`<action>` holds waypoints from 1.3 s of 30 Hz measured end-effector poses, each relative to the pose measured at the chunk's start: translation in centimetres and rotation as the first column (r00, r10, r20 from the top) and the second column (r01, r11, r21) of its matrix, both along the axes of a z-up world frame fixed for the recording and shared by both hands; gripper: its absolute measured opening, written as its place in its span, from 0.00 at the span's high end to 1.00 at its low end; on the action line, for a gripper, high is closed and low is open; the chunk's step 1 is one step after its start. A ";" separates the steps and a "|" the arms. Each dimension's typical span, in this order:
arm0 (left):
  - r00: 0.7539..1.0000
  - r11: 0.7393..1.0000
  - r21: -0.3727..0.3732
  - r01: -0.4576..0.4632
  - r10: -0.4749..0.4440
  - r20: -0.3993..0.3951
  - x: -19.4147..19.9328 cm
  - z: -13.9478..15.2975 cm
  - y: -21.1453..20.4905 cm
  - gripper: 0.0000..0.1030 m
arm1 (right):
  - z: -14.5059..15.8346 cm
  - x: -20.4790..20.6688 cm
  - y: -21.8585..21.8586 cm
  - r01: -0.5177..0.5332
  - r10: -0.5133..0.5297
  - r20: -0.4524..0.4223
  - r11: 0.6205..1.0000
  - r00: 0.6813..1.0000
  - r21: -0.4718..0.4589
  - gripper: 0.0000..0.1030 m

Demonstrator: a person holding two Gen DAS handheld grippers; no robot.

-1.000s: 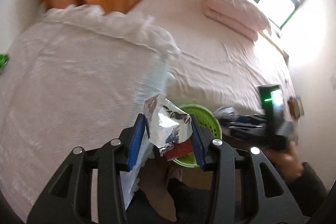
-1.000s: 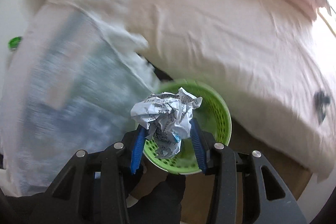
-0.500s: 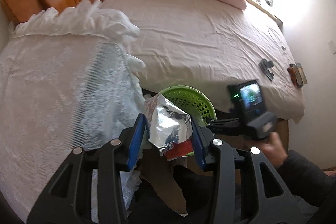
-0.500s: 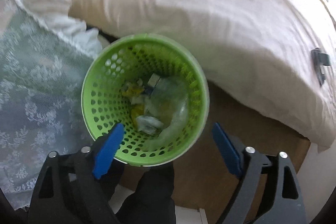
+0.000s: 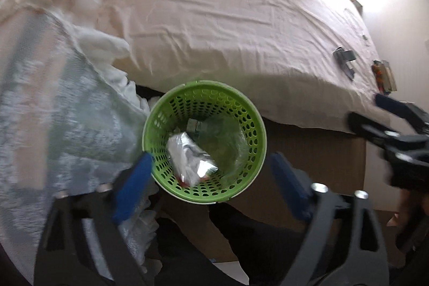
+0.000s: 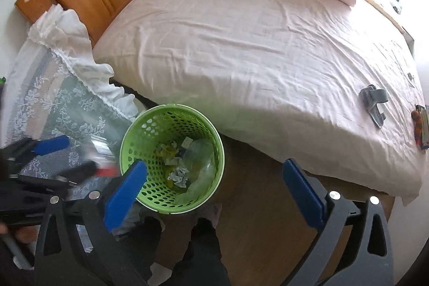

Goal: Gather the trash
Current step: 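Move both tools back over the bed toward the green wrapper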

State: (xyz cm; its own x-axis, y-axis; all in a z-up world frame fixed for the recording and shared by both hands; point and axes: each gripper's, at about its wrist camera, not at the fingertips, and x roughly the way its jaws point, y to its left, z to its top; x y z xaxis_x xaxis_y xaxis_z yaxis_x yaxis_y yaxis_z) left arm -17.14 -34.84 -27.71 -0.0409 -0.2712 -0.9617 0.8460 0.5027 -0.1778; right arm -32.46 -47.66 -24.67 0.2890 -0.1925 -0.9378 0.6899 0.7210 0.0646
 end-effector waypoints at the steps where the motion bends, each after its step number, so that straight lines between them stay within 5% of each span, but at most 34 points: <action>1: 1.000 1.000 0.016 0.003 -0.003 -0.005 -0.3 -1.0 -0.6 0.11 | 0.0 -0.1 0.0 -0.002 0.002 -0.002 1.000 1.000 0.000 0.02; 6: 0.999 0.997 0.068 -0.024 0.026 -0.038 -0.9 -3.3 -2.0 0.11 | -0.6 -0.6 -0.2 -0.017 0.017 -0.022 1.000 1.000 0.011 0.02; 12: 0.999 0.999 0.031 -0.031 0.031 -0.015 -1.2 -1.5 -2.5 0.11 | -0.2 -0.3 -0.3 -0.031 0.031 -0.012 0.999 0.999 0.010 0.02; 21: 0.985 0.987 -0.106 -0.121 0.132 0.108 2.0 8.0 0.6 0.09 | 6.7 0.4 -1.3 -0.005 0.012 0.122 0.998 0.992 -0.060 0.02; 29: 0.905 0.928 -0.202 -0.314 0.357 0.231 7.7 16.8 9.7 0.08 | 12.0 4.4 0.2 -0.027 0.054 0.220 0.992 0.974 -0.126 0.02; 39: 0.804 0.836 -0.273 -0.476 0.540 0.250 12.4 20.3 18.7 0.08 | 13.6 11.8 6.5 -0.177 0.207 0.262 0.975 0.943 -0.134 0.02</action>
State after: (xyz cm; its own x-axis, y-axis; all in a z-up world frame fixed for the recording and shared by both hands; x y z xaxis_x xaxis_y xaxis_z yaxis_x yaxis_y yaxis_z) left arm -4.70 -16.10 -7.37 0.4394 -0.3454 -0.8292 0.5038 0.8591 -0.0909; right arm -20.67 -41.14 -11.02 0.5723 -0.2027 -0.7946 0.5046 0.8509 0.1464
